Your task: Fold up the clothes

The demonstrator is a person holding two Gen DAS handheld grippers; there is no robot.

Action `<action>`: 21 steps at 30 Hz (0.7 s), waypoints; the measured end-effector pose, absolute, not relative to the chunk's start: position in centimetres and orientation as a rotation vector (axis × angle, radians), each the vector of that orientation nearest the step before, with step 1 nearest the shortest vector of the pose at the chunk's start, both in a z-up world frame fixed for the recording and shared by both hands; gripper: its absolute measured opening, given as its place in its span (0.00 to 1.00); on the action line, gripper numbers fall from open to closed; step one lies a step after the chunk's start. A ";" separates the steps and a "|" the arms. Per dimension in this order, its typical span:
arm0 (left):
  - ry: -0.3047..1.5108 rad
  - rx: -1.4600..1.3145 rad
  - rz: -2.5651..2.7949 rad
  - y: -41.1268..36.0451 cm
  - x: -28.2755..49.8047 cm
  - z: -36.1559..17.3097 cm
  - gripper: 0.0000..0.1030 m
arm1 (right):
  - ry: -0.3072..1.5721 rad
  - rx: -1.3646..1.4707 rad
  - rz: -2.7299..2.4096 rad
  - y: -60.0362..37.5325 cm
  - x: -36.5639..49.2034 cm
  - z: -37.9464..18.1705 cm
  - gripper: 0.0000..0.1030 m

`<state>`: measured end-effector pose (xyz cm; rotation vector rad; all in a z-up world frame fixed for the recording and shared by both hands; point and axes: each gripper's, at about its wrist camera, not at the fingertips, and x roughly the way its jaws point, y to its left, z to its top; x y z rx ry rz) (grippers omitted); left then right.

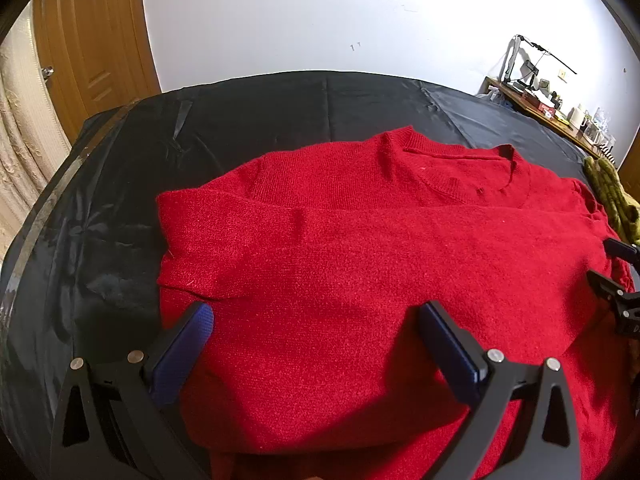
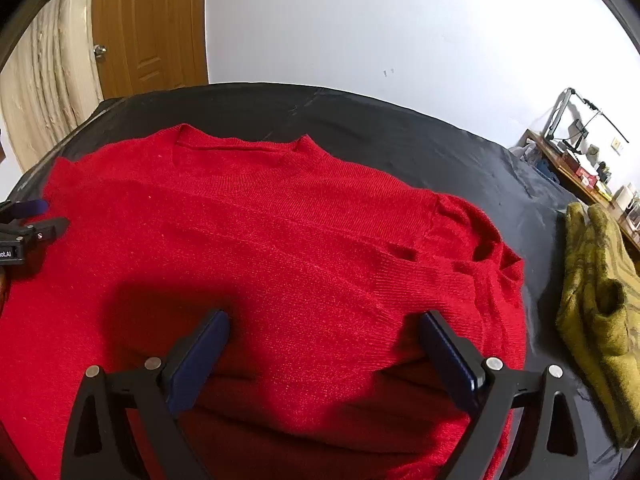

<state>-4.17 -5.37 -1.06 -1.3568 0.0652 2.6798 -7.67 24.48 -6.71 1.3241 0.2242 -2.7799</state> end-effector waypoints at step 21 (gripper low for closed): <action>0.239 -1.310 2.618 -2.5 2.5 0.8 1.00 | 0.533 1.128 -2.845 20.9 1.7 -4.0 0.95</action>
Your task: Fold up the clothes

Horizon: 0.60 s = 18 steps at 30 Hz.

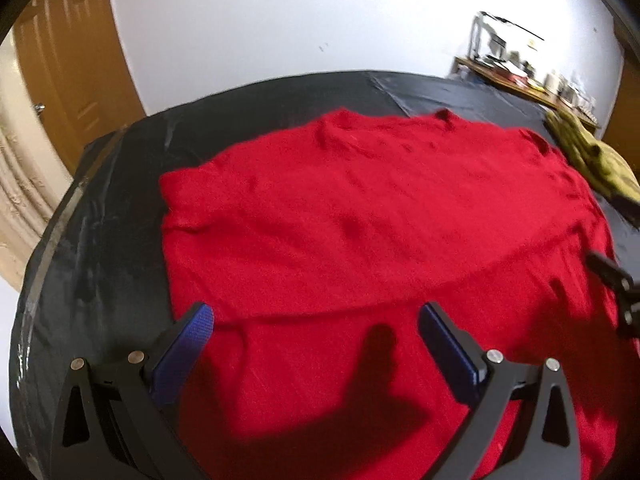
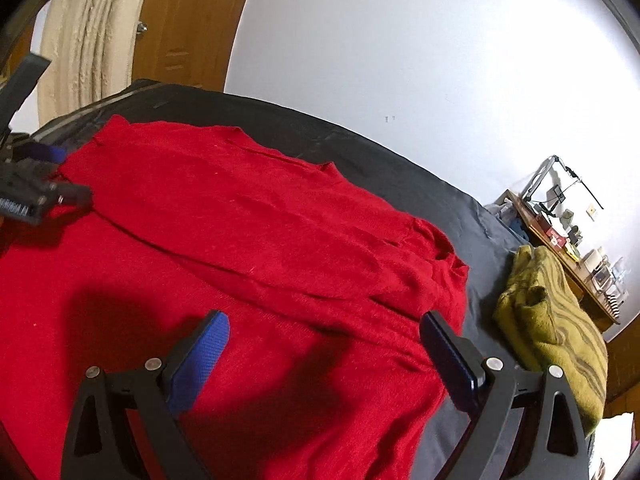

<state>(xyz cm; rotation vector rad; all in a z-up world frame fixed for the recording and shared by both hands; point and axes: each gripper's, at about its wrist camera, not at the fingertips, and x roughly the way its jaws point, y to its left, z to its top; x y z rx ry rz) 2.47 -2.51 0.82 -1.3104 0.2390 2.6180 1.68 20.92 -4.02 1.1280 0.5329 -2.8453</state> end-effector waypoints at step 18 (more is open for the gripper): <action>0.181 -1.372 2.596 -2.9 6.2 -1.2 1.00 | 0.528 1.115 -2.846 21.5 4.4 -5.0 0.95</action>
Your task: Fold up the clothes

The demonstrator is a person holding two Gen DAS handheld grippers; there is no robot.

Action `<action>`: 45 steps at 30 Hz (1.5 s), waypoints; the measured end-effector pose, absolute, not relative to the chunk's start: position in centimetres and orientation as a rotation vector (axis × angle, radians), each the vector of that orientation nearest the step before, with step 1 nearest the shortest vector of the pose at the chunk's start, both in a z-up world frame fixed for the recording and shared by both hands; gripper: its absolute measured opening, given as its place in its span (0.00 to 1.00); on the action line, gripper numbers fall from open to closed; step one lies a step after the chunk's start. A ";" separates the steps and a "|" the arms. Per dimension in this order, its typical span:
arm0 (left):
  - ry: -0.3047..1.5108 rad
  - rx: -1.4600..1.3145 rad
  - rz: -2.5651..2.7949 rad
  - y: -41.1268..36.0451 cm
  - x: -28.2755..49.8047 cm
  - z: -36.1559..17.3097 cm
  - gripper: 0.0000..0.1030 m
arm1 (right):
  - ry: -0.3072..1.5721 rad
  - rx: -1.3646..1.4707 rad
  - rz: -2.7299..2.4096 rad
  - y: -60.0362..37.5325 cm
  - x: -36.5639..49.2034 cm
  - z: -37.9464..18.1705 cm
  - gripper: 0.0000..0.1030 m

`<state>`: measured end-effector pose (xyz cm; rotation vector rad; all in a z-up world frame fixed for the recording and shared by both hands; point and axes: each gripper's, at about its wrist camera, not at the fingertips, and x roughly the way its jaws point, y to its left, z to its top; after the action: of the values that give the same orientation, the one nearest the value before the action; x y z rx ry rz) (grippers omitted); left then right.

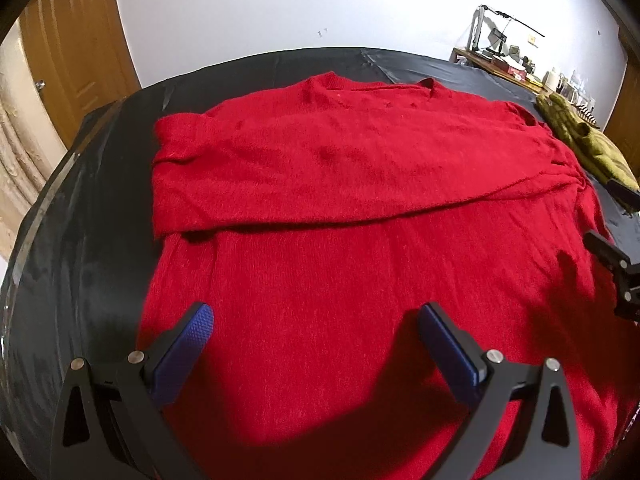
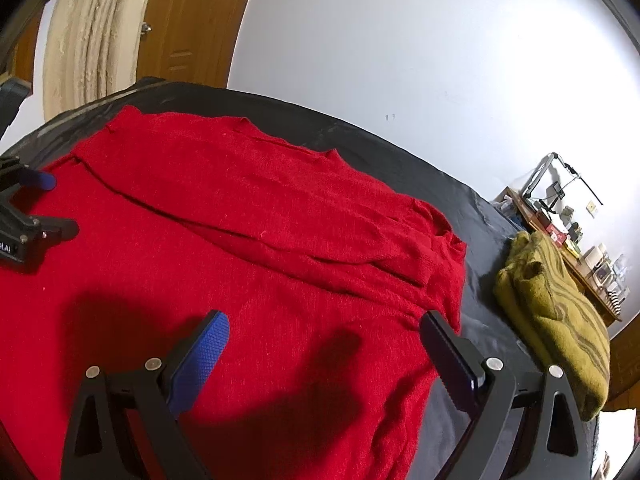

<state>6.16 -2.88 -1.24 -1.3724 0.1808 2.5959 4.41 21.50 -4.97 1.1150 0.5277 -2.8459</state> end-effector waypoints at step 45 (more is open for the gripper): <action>-0.146 -1.231 2.340 -12.1 21.5 1.0 1.00 | -0.242 1.285 -2.389 27.0 27.2 -9.7 0.89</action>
<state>21.48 -12.12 0.95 -1.2314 -0.1459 2.3404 27.23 26.97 -9.65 1.2854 -0.2423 -2.3890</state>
